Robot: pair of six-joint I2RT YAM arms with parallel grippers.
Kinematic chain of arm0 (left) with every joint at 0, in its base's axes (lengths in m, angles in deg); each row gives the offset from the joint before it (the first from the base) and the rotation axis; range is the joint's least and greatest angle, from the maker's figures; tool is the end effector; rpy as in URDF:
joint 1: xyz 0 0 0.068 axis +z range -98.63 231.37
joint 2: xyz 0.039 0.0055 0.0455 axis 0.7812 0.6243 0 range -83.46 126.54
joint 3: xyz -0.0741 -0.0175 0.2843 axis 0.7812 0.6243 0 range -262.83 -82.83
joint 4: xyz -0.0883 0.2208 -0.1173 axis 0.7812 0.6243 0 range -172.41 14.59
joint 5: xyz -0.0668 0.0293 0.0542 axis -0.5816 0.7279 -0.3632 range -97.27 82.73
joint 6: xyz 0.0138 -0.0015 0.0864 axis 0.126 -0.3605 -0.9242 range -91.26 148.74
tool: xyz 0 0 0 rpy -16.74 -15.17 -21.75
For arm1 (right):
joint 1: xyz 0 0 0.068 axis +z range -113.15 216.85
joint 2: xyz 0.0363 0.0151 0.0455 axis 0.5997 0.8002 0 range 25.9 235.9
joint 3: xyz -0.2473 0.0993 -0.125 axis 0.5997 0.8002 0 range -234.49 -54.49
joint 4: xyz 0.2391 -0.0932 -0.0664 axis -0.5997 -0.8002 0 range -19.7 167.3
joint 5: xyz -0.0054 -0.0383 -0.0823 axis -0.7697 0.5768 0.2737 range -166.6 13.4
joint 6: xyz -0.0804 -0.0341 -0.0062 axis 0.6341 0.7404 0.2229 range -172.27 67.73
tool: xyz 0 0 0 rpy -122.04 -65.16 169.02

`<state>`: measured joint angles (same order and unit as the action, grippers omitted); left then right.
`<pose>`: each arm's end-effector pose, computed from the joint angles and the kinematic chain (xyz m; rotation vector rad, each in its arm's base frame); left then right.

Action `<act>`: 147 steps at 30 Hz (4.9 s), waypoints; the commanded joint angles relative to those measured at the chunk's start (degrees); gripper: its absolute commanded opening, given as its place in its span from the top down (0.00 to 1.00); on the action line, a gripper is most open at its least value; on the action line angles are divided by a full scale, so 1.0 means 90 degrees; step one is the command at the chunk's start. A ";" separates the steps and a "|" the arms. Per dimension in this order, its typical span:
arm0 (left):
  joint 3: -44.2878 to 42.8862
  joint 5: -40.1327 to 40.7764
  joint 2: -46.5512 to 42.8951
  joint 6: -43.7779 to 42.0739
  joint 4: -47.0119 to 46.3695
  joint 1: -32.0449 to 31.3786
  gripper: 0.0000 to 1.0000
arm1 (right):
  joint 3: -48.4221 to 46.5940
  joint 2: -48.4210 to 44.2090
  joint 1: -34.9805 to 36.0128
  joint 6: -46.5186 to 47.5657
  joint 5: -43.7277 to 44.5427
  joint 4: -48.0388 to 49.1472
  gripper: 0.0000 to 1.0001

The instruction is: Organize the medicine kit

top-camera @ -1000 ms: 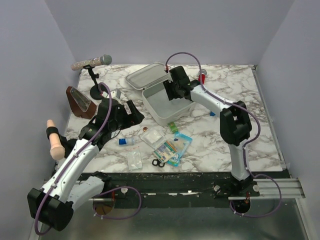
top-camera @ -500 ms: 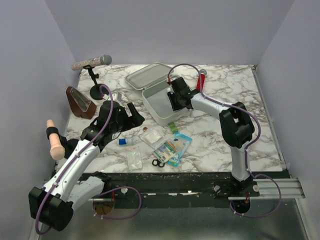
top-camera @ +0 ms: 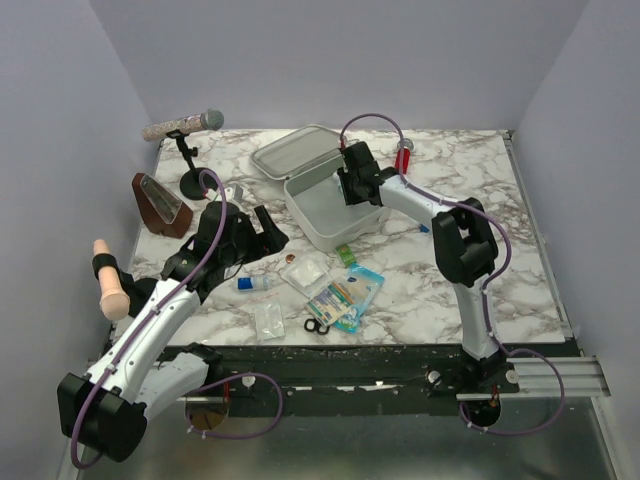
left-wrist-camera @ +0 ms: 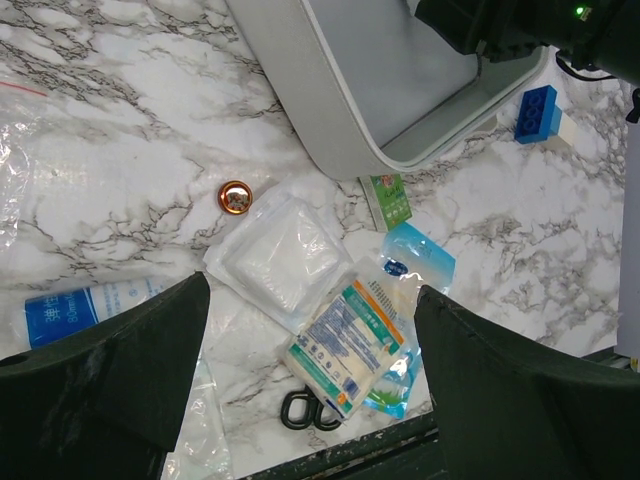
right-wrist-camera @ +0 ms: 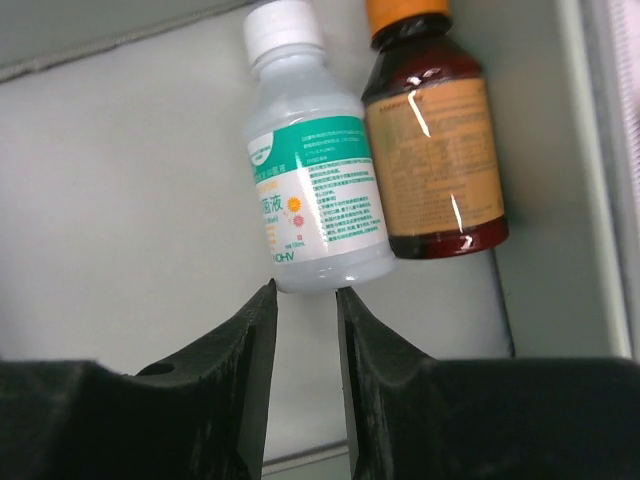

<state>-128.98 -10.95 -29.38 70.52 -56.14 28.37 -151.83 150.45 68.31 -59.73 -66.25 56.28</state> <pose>0.2118 -0.0952 0.2852 -0.3301 2.2319 -0.7010 0.4604 0.2653 0.1766 -0.4171 2.3602 0.0999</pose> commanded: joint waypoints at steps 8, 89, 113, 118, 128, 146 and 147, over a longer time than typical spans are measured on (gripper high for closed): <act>0.0020 0.0194 0.0084 -0.0082 0.0178 -0.0022 0.06 | -0.0162 0.0039 -0.0088 0.0009 0.0276 -0.0048 0.59; 0.0752 -0.0431 -0.0150 0.1539 -0.2879 -0.1067 0.96 | 0.4107 -0.4992 0.1836 -0.2061 -0.3465 0.2023 0.12; 0.0529 -0.0227 -0.0375 0.0994 -0.2373 -0.1145 0.38 | 0.3892 -0.5167 0.1826 -0.1428 -0.2586 0.1701 0.66; -0.0174 0.0847 -0.0404 0.0642 -0.1269 -0.0960 0.01 | 0.3658 -0.5285 0.1593 -0.0959 -0.2059 0.1213 0.66; -0.0068 0.1123 -0.0677 0.0455 -0.0360 -0.0247 0.02 | 0.1639 -0.2797 0.0889 0.1003 -0.0057 0.0490 0.66; 0.0235 0.1357 -0.0922 0.0065 -0.0056 -0.0159 0.03 | -0.0805 0.0164 0.0684 0.1396 0.0197 -0.0282 0.56; 0.0284 0.1347 -0.0912 0.0075 -0.0095 -0.0159 0.03 | -0.0883 0.0252 0.0664 0.1367 0.0207 -0.0330 0.55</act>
<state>-126.32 -0.16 -37.99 72.55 -57.32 26.58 -156.05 149.23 74.95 -47.78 -66.47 56.96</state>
